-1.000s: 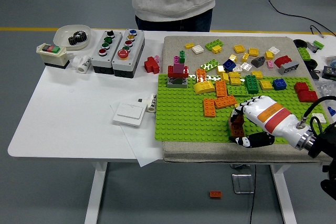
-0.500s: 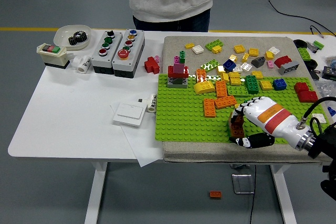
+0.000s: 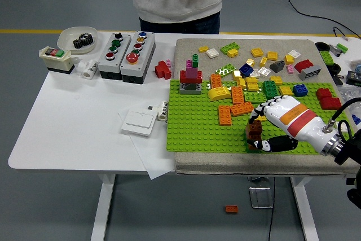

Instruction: Pick up the brick,pile it on top of brick,press brick,pick up the brick,pile it on top of brick,press brick

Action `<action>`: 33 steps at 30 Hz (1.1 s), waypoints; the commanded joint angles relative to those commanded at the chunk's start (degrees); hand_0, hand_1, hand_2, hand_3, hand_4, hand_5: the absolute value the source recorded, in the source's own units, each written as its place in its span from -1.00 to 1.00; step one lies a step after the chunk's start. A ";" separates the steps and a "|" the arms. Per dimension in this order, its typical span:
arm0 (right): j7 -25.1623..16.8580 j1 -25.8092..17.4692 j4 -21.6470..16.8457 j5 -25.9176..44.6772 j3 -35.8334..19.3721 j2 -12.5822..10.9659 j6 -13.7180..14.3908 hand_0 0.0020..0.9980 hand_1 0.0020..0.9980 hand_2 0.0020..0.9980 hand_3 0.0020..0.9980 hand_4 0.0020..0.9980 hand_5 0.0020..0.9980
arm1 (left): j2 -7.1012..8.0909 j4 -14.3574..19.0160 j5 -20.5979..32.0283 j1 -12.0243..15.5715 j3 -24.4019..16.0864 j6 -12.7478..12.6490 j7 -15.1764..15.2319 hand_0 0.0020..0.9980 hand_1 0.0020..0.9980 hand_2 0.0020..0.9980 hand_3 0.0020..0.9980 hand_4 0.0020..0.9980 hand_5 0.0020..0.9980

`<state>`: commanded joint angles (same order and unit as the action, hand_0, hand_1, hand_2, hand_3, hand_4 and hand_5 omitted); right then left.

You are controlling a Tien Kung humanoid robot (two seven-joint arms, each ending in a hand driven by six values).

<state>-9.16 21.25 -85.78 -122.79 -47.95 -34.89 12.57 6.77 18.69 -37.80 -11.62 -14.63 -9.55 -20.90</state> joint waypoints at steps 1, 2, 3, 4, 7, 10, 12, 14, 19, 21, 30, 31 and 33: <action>0.00 0.04 0.05 0.01 -0.12 0.01 0.04 0.11 0.04 0.10 0.09 0.65 0.11 | 0.00 0.00 0.02 -0.01 0.01 0.00 0.00 0.72 0.63 0.63 0.24 0.42 0.36; 0.12 0.49 0.54 0.07 -0.64 0.06 0.26 0.17 0.05 0.12 0.09 0.65 0.11 | 0.00 0.00 0.09 -0.04 0.04 0.00 0.04 0.72 0.63 0.63 0.24 0.42 0.36; 0.19 0.76 0.83 0.10 -0.94 0.09 0.39 0.17 0.05 0.12 0.09 0.65 0.11 | 0.00 0.00 0.14 -0.06 0.06 0.00 0.06 0.72 0.63 0.63 0.24 0.42 0.36; 0.34 1.05 1.12 0.10 -1.16 0.11 0.41 0.17 0.05 0.12 0.09 0.65 0.11 | 0.00 -0.01 0.13 -0.08 0.06 0.01 0.06 0.72 0.63 0.63 0.24 0.42 0.36; 1.79 2.63 2.60 -0.11 -1.84 0.16 -0.11 0.17 0.05 0.12 0.09 0.65 0.11 | 0.00 -0.02 0.12 -0.12 0.04 0.05 0.04 0.72 0.63 0.63 0.24 0.42 0.36; 3.88 4.95 5.17 -0.50 -1.74 0.42 -1.69 0.30 0.15 0.23 0.13 0.67 0.11 | 0.00 -0.04 0.18 -0.09 0.06 0.08 0.04 0.72 0.63 0.63 0.24 0.42 0.36; 4.54 6.62 7.21 -0.83 -1.18 0.71 -2.42 0.30 0.15 0.23 0.13 0.67 0.11 | 0.01 -0.05 0.18 -0.10 0.05 0.12 0.03 0.72 0.63 0.63 0.24 0.42 0.36; 4.48 7.71 8.73 -0.89 -0.70 1.02 -2.43 0.35 0.19 0.29 0.17 0.68 0.10 | 0.01 -0.07 0.23 -0.10 0.08 0.12 0.05 0.72 0.63 0.63 0.24 0.42 0.36; 4.09 10.65 14.25 -2.60 1.35 2.27 -2.73 0.35 0.19 0.29 0.17 0.68 0.10 | 0.02 -0.09 0.40 -0.10 0.14 0.09 0.11 0.72 0.63 0.63 0.24 0.42 0.36; 4.08 11.69 16.79 -4.15 2.44 2.80 -3.02 0.35 0.18 0.29 0.18 0.69 0.08 | 0.02 -0.10 0.42 -0.13 0.16 0.09 0.12 0.72 0.63 0.63 0.24 0.43 0.36; 4.00 13.72 23.37 -4.16 5.11 5.22 -2.88 0.31 0.16 0.27 0.18 0.69 0.06 | -0.01 -0.09 0.62 -0.18 0.18 0.08 0.19 0.72 0.63 0.63 0.24 0.43 0.36; 3.99 13.81 23.82 -4.11 5.28 5.43 -2.80 0.31 0.16 0.27 0.18 0.69 0.06 | -0.02 -0.09 0.64 -0.17 0.18 0.09 0.19 0.72 0.63 0.63 0.24 0.43 0.36; 3.99 14.06 25.10 -3.84 5.56 5.97 -2.67 0.19 0.12 0.22 0.19 0.69 0.05 | -0.03 -0.08 0.69 -0.16 0.18 0.12 0.22 0.73 0.63 0.63 0.24 0.42 0.35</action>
<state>-5.17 35.30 -60.68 -126.63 -42.38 -28.92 9.89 6.74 18.62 -37.11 -11.77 -14.44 -9.43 -20.67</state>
